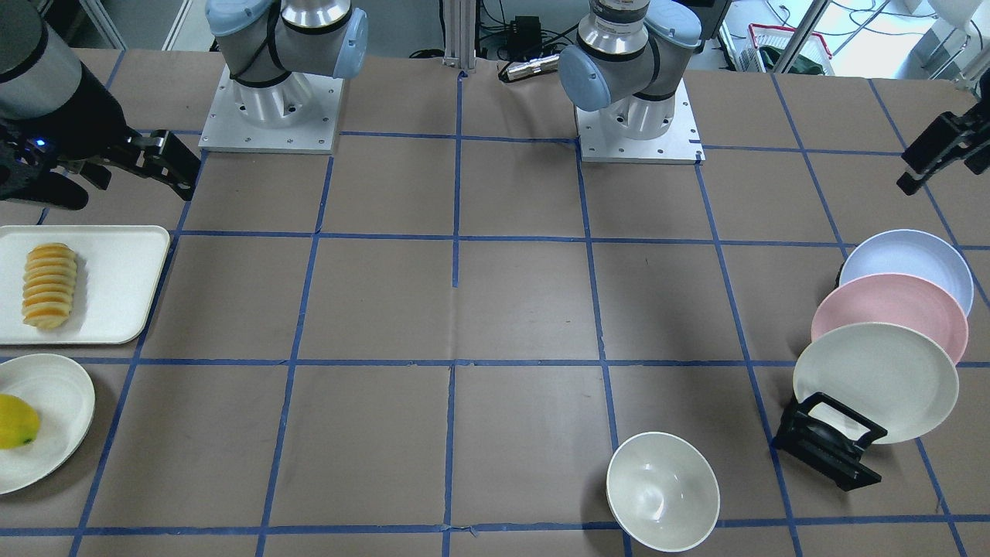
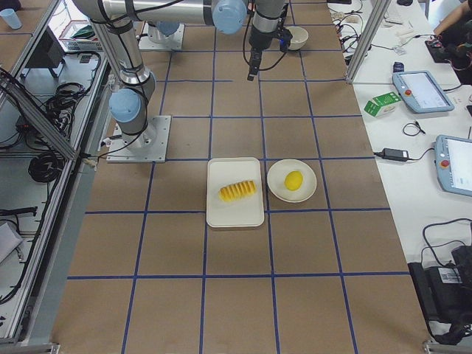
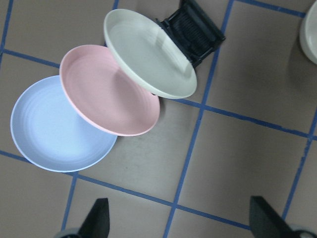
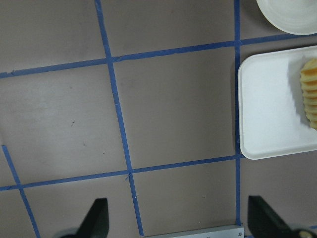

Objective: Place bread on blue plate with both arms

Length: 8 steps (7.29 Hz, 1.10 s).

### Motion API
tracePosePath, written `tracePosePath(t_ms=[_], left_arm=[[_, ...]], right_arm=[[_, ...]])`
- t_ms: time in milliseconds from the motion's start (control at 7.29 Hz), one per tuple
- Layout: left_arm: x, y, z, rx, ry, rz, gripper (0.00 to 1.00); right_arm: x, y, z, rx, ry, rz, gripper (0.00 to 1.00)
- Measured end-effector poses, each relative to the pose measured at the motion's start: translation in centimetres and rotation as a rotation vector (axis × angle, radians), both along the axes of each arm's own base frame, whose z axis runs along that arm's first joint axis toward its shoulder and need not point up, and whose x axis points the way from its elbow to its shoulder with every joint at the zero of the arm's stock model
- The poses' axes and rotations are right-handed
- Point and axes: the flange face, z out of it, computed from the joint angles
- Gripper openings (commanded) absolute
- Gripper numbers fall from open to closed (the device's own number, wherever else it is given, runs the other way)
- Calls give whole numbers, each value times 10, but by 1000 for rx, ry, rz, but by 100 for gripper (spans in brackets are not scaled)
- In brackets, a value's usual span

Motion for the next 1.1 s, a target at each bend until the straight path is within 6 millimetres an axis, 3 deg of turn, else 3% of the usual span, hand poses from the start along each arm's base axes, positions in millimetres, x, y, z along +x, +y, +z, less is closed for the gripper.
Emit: tracePosePath(t_ms=[137,411,685,1097], left_arm=[[36,8,-9,19,11,-12,100],[111,25,-34,45,38,-53,100],[180,35,-63,33,36,-117,100],[245,37,-110,0,61,-187,100]], right_arm=[[-17,-1,-1,1,-2,-34,100],[-32,-4,-8,12,4,-56,100],[-51,-17,-19,7,56,11,100],[-111,-20,-43,11,53,151,100]])
